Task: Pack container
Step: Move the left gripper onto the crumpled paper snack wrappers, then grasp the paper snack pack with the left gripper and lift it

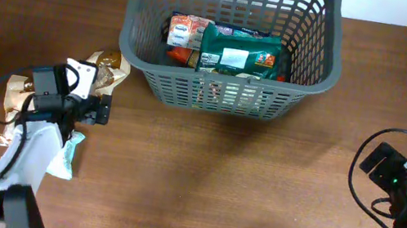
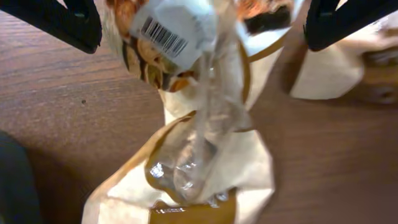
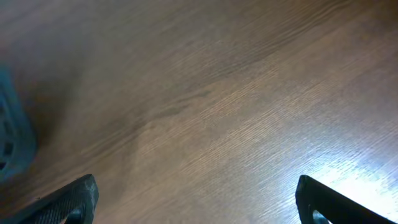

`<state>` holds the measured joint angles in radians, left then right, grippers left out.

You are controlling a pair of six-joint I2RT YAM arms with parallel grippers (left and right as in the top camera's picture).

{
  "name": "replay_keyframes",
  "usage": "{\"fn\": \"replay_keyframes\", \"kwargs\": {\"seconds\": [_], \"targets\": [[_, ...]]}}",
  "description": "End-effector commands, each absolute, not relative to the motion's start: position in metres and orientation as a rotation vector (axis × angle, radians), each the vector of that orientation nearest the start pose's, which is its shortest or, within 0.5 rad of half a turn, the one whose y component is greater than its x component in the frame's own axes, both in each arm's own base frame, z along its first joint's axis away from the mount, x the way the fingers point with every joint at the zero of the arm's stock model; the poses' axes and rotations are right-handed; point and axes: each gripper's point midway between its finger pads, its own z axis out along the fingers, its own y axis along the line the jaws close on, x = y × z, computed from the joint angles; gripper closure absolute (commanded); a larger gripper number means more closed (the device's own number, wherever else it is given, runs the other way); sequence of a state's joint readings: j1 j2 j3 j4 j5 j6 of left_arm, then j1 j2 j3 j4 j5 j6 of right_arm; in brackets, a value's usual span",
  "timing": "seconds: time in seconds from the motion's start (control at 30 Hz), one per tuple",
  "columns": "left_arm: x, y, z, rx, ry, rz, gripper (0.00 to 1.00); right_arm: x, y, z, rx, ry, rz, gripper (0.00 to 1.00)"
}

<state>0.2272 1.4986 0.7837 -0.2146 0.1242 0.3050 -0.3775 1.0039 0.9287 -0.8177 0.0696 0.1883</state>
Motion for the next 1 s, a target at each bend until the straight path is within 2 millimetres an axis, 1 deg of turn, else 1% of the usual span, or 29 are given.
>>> {"fn": "replay_keyframes", "kwargs": {"seconds": [0.0,0.13,0.27,0.43,0.5,0.6,0.7,0.87,0.93,0.97], "targets": [[0.372,0.054,0.05,0.219,2.498,-0.006,0.01,0.255,-0.107,0.186,0.689,2.377,-0.122,0.01],[0.378,0.055,0.029,0.219,2.518,-0.02,0.01,0.248,-0.102,0.183,0.675,2.409,-0.103,0.01],[0.379,0.055,0.008,0.217,2.55,-0.034,0.01,0.241,-0.099,0.185,0.646,2.422,-0.112,0.01],[0.379,0.055,-0.012,0.215,2.577,-0.044,0.01,0.23,-0.094,0.189,0.616,2.427,-0.122,0.01],[0.38,0.056,-0.017,0.214,2.582,-0.047,0.11,0.228,-0.093,0.193,0.613,2.416,-0.123,0.01],[0.382,0.056,-0.021,0.214,2.578,-0.043,0.6,0.226,-0.092,0.196,0.61,2.402,-0.126,0.01],[0.386,0.057,-0.018,0.215,2.561,-0.036,0.98,0.222,-0.091,0.196,0.611,2.407,-0.124,0.01],[0.388,0.059,-0.015,0.213,2.551,-0.022,0.98,0.22,-0.089,0.195,0.61,2.415,-0.114,0.01],[0.393,0.06,-0.007,0.215,2.528,-0.013,0.98,0.221,-0.088,0.195,0.608,2.415,-0.109,0.01],[0.399,0.062,0.002,0.216,2.503,-0.002,0.98,0.221,-0.088,0.195,0.608,2.415,-0.109,0.01]]}}
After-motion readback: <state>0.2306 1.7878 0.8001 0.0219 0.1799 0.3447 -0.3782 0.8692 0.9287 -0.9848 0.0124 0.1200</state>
